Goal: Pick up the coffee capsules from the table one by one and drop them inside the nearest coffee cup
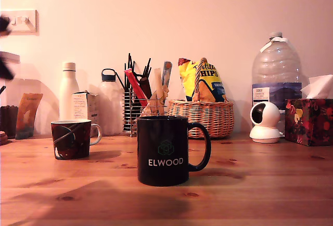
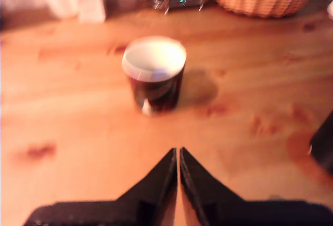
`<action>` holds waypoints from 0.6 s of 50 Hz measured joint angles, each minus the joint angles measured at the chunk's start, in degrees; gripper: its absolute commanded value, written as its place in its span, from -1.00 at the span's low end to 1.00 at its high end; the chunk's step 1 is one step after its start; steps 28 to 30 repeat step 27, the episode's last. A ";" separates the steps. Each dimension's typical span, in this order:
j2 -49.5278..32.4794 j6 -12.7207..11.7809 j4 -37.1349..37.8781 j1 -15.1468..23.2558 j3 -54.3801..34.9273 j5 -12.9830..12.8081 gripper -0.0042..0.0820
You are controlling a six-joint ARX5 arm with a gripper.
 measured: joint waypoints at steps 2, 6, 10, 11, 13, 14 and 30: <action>-1.14 -0.20 0.00 0.00 -1.14 0.00 -0.94; -3.93 -0.70 -0.13 0.00 -3.06 -0.07 -0.94; -7.74 -1.60 -0.50 0.00 -4.90 -0.09 -0.94; -8.61 -2.71 -0.70 0.00 -5.29 -0.09 -0.94; -10.56 -2.80 -1.57 0.00 -5.92 -0.11 -0.94; -11.41 -2.80 -2.23 0.00 -6.16 -0.11 -0.94; -21.38 -2.97 -8.96 0.00 -6.36 -0.13 -0.94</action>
